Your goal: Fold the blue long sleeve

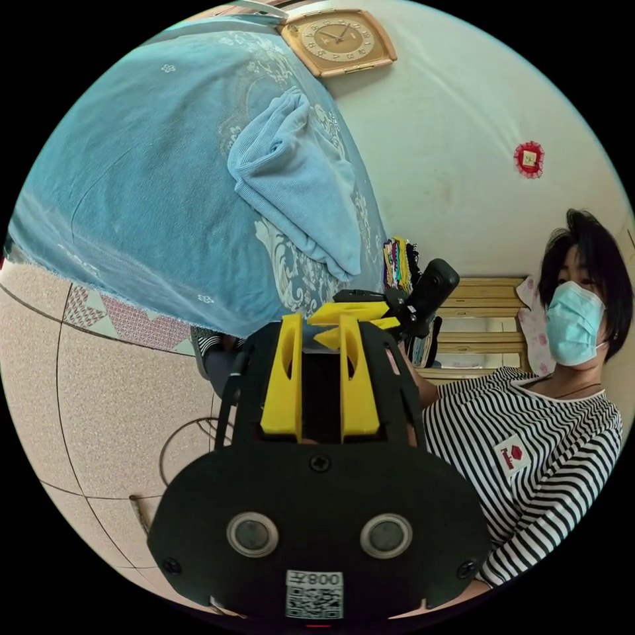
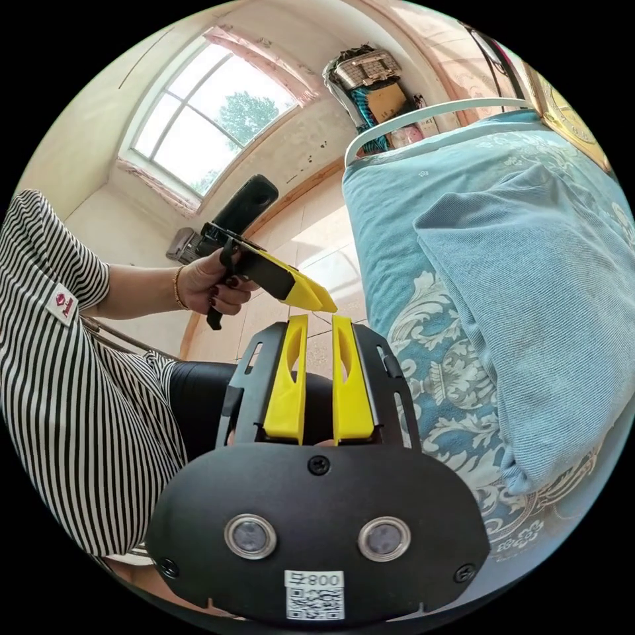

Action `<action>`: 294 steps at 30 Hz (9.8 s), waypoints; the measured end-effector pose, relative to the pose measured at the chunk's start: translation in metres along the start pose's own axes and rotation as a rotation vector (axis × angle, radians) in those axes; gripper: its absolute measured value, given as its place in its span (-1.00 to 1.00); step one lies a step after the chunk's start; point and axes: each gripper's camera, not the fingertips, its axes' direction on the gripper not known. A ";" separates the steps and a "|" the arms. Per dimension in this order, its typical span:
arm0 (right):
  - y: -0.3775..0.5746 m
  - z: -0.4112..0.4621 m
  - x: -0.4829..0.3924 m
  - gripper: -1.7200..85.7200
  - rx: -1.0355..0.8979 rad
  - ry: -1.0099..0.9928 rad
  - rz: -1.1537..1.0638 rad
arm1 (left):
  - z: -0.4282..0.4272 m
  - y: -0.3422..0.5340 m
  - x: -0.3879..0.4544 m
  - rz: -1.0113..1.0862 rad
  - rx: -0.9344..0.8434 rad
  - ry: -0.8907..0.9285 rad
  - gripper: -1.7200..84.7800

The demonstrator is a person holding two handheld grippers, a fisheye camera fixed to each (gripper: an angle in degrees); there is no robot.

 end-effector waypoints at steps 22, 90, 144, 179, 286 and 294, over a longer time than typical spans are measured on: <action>-0.007 0.043 0.036 -0.66 -0.029 -0.095 0.070 | 0.059 0.034 -0.008 0.012 0.040 -0.275 -0.82; 0.048 -0.262 0.132 -0.79 0.728 -0.449 0.751 | 0.033 -0.063 -0.082 -0.109 0.298 0.255 -0.61; 0.100 -0.256 -0.222 -0.81 0.786 -0.427 0.699 | 0.055 -0.001 0.065 -0.017 0.351 0.371 -0.82; 0.263 -0.343 -0.609 -0.81 1.239 -0.239 0.664 | 0.552 -0.090 0.188 0.223 -0.151 0.462 -0.83; 0.062 -1.379 -0.732 -0.95 0.054 0.835 0.877 | 2.037 -0.148 0.275 0.657 -0.368 -0.459 -0.96; 0.103 -1.403 -0.821 -0.92 0.272 0.862 0.854 | 1.968 -0.095 0.279 0.699 -0.231 -0.365 -0.96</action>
